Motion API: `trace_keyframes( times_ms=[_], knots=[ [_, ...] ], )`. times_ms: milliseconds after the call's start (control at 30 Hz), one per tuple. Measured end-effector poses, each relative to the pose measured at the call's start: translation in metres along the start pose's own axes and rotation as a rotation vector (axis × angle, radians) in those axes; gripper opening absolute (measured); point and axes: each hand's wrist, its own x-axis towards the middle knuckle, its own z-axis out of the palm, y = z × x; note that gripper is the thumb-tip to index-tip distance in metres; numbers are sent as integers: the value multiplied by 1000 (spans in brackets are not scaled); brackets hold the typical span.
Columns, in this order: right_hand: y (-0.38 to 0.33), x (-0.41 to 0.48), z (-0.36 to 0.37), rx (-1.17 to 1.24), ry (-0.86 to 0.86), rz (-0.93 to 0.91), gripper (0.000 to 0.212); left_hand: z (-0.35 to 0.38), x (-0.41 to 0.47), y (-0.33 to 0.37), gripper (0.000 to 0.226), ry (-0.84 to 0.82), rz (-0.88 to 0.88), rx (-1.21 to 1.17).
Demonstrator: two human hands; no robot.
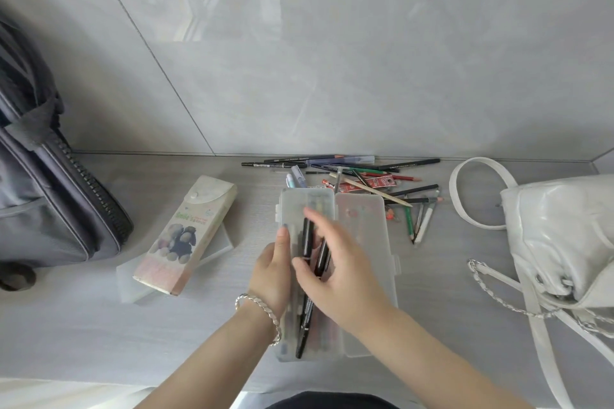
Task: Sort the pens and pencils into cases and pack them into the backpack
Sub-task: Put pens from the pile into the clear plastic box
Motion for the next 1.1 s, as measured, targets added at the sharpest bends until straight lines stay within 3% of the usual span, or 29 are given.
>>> trace_keyframes(
  times_ms=[133, 267, 400, 633, 800, 900, 967, 1033, 1100],
  knots=[
    [11, 5, 0, -288, 16, -168, 20, 3, 1, -2, 36, -52, 35, 42],
    [18, 1, 4, -461, -39, -292, 26, 4, 5, -3, 50, -46, 37, 48],
    [20, 6, 3, -570, -108, -295, 25, 1, 10, -2, 40, -37, 8, 6],
    [30, 26, 0, -467, -316, -370, 7, -5, 26, 3, 53, 39, -13, 97],
    [35, 49, -10, -333, -504, -459, 14, -11, 42, 6, 54, 39, -22, 146],
    [42, 94, -17, -245, -301, -344, 7, -18, 55, 13, 36, 48, -34, 118],
    [64, 134, -24, -374, -139, -141, 16, -22, 60, 18, 34, 38, -45, 107],
    [87, 167, -31, -584, -143, 104, 25, -25, 65, 19, 33, 42, -53, 113],
    [101, 182, -32, -837, -278, 200, 32, -29, 70, 19, 33, 63, -72, 111]
  ],
)
